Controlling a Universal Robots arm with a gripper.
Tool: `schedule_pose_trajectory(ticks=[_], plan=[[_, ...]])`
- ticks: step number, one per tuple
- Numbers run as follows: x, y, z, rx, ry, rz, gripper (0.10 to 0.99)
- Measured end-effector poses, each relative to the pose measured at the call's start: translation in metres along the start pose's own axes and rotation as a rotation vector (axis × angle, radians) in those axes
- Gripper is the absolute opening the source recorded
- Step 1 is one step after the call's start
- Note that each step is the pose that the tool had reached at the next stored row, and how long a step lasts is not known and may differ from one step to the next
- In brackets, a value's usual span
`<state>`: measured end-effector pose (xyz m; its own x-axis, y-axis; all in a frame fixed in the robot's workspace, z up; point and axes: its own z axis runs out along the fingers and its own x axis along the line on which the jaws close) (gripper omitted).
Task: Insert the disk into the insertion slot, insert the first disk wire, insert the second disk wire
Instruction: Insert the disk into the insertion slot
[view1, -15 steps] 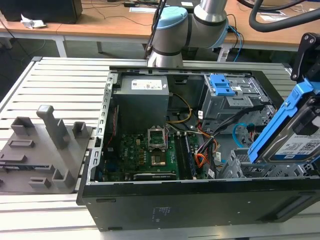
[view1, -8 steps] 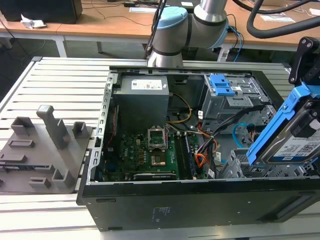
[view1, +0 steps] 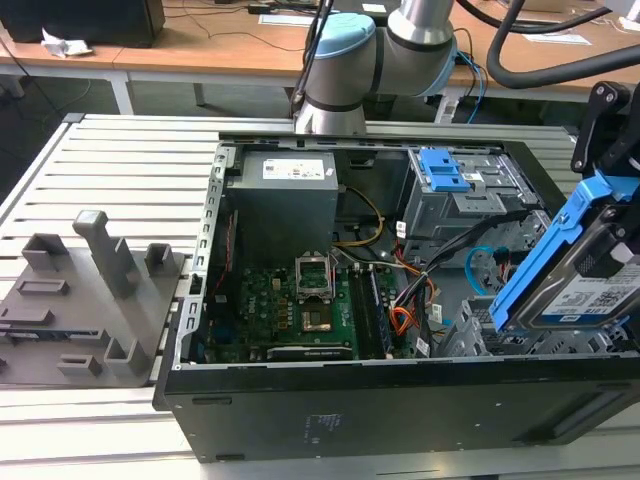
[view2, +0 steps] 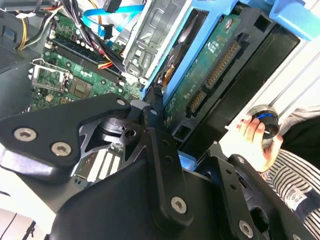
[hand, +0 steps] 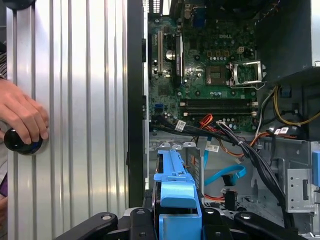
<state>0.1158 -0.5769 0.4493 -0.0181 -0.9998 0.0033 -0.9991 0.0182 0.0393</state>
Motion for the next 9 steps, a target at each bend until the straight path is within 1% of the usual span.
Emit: schedule_pose_trajectory(ticks=[4,5,9], plan=[[-0.0115,0.0002,0.0002,0.0,0.0001,0.0,0.361],[-0.0157,0.0003,0.0004,0.0,0.0,0.0,0.361],[-0.0204,0.0003,0.0024,0.0,0.0001,0.0,0.361]])
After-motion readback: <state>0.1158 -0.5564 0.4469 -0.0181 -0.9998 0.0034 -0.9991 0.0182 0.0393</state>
